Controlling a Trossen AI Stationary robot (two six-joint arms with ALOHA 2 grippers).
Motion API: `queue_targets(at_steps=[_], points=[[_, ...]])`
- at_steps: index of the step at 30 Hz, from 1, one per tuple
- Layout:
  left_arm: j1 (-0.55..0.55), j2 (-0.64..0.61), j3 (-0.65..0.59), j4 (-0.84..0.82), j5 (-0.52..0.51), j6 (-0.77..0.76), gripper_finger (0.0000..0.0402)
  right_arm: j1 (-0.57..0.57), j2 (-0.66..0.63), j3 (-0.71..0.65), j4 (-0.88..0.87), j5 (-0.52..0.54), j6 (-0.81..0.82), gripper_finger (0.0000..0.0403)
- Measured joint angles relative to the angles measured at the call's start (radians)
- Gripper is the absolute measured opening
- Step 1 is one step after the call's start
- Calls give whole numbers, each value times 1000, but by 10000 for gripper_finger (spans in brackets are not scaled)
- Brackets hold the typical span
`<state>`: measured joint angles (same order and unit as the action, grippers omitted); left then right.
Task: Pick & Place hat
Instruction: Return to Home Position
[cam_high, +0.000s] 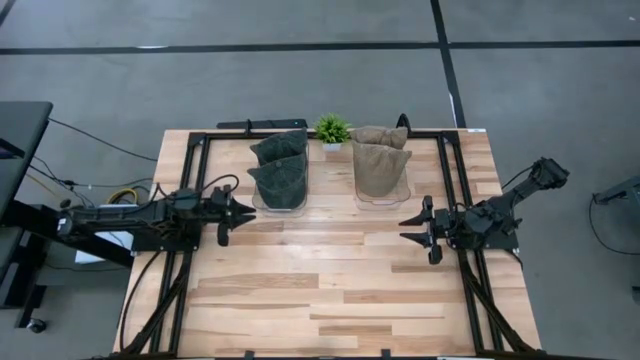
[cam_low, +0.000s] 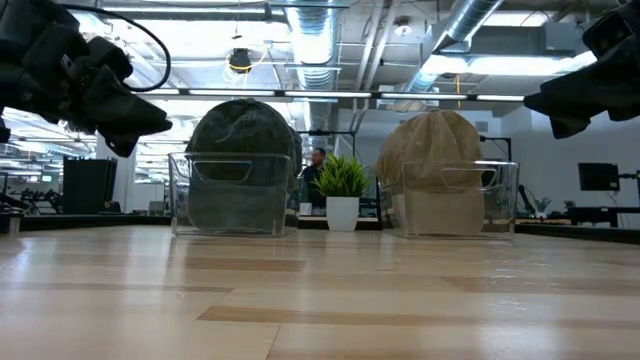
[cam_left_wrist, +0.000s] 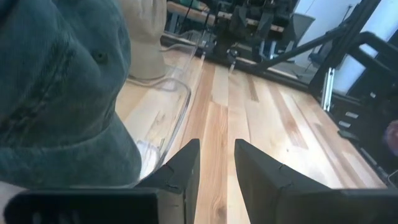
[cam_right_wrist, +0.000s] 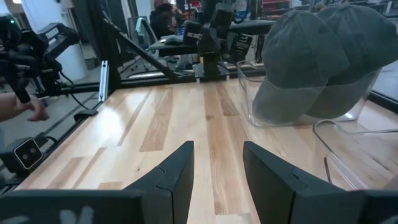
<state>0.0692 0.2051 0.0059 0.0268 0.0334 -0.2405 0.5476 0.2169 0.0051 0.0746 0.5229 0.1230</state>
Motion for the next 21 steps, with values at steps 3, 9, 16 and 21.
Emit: queue_targets(at_steps=[3,9,16,21], points=[[0,20,0,1,0,0,97,0,0,0,0,0,1,128],[0,45,0,4,0,0,97,0,0,0,0,0,1,128],[0,52,0,12,0,0,97,0,0,0,0,0,1,128],[0,52,0,18,0,0,97,0,0,0,0,-1,1,128]])
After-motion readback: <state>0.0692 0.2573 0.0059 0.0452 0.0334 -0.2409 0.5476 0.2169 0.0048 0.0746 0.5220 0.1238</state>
